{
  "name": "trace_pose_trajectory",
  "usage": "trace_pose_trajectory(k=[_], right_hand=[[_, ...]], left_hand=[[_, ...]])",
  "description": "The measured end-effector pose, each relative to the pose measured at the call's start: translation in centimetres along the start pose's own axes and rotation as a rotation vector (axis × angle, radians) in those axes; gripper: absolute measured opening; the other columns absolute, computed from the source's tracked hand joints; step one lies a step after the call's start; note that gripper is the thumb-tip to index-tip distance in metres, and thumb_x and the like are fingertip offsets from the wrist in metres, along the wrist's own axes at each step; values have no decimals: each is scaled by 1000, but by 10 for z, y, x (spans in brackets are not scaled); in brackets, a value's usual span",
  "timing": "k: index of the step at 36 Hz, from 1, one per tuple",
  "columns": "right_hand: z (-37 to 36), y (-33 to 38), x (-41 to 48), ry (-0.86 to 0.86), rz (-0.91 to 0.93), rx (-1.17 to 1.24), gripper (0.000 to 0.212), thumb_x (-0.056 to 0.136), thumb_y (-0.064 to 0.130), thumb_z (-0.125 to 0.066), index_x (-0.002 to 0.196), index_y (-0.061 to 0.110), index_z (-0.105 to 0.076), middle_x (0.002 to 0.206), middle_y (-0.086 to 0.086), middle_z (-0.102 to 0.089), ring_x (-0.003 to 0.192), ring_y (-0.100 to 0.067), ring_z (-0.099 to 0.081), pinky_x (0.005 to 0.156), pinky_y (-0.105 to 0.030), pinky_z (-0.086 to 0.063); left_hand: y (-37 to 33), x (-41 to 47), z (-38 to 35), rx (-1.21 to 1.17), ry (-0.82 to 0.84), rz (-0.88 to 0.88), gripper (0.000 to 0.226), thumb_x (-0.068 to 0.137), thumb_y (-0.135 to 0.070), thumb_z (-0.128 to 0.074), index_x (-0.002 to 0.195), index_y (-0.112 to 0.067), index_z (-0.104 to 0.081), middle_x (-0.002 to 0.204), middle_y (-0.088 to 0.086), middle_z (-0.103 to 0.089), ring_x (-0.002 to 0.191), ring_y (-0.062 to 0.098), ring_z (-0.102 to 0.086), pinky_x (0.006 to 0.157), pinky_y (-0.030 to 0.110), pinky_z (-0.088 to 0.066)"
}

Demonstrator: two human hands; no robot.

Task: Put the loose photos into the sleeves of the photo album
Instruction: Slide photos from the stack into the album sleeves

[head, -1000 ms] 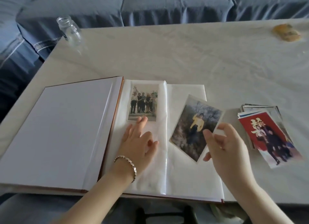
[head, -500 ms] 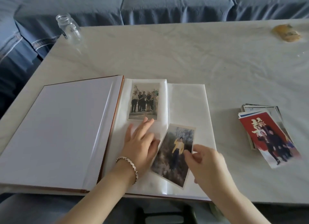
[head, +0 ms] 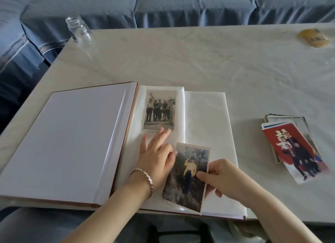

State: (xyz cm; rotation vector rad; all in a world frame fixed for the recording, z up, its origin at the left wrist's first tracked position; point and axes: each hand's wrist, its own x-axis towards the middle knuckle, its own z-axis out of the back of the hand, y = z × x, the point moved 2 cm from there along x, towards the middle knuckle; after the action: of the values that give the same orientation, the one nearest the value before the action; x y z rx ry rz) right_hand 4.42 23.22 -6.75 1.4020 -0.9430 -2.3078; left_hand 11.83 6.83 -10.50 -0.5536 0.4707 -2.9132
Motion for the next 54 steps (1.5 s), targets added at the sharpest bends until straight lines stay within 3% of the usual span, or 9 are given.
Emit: trace_pose_trajectory(k=[5,9,12,15,18,20,27,40,54], right_hand=[[-5,9,7,21,18,19,23,92,30,-54,92,13,-69,83,-1,-73,81,-29,-67,51,-17,-41],[-15,17,10,30,41,68,21,91,29,-57,85,12,-67,76,1,-72,67,-15,-65,50,-15,-45],[-19,18,10,-10,79,99,14,90,27,-58,79,18,-62,71,6,-68,62,-10,-66,50,-15,-49],[-19,16,9,-94,105,109,11,90,28,-57,80,23,-57,72,5,-68,62,-13,-66,51,-17,-51],[-18,13,8,-171,137,97,12,93,23,-53,81,26,-54,70,5,-65,61,-15,-64,50,-18,-52],[-16,11,8,-214,159,42,11,93,22,-54,82,23,-57,70,3,-63,61,-16,-62,51,-19,-51],[-10,15,9,-265,187,42,8,85,22,-65,78,23,-61,60,7,-61,45,2,-56,44,-7,-41],[-35,36,15,-76,131,344,8,89,9,-59,86,10,-65,58,-1,-67,51,-10,-65,53,-18,-54],[-34,28,13,-214,56,204,27,80,42,-67,71,16,-66,53,3,-63,38,-2,-47,44,-15,-39]], left_hand=[[0,-1,1,1,61,14,27,87,-26,-41,65,-16,-53,124,17,-59,126,23,-36,96,64,-16],[2,3,14,2,188,18,32,90,-29,-39,69,-16,-60,121,12,-63,120,28,-54,98,56,-30],[11,16,36,45,227,66,27,96,-22,-42,101,-13,-67,133,3,-54,125,23,-49,107,34,-22],[41,20,50,157,194,62,37,99,-8,-39,132,-18,-51,144,-8,-39,136,13,-34,111,25,-12],[54,23,56,294,213,-53,36,75,4,-65,107,-12,-69,117,5,-65,106,22,-64,100,23,-35],[63,19,51,361,215,-96,35,69,0,-74,102,-12,-72,111,6,-69,101,23,-66,102,29,-31],[67,11,48,211,248,-24,44,86,-21,-32,113,-17,-67,123,2,-63,116,21,-58,104,37,-20],[65,10,48,130,215,53,42,83,-10,-43,118,-17,-65,128,1,-59,123,21,-52,109,41,-18],[67,10,45,149,179,24,43,78,-6,-46,114,-18,-67,123,1,-63,118,22,-57,106,45,-25]])
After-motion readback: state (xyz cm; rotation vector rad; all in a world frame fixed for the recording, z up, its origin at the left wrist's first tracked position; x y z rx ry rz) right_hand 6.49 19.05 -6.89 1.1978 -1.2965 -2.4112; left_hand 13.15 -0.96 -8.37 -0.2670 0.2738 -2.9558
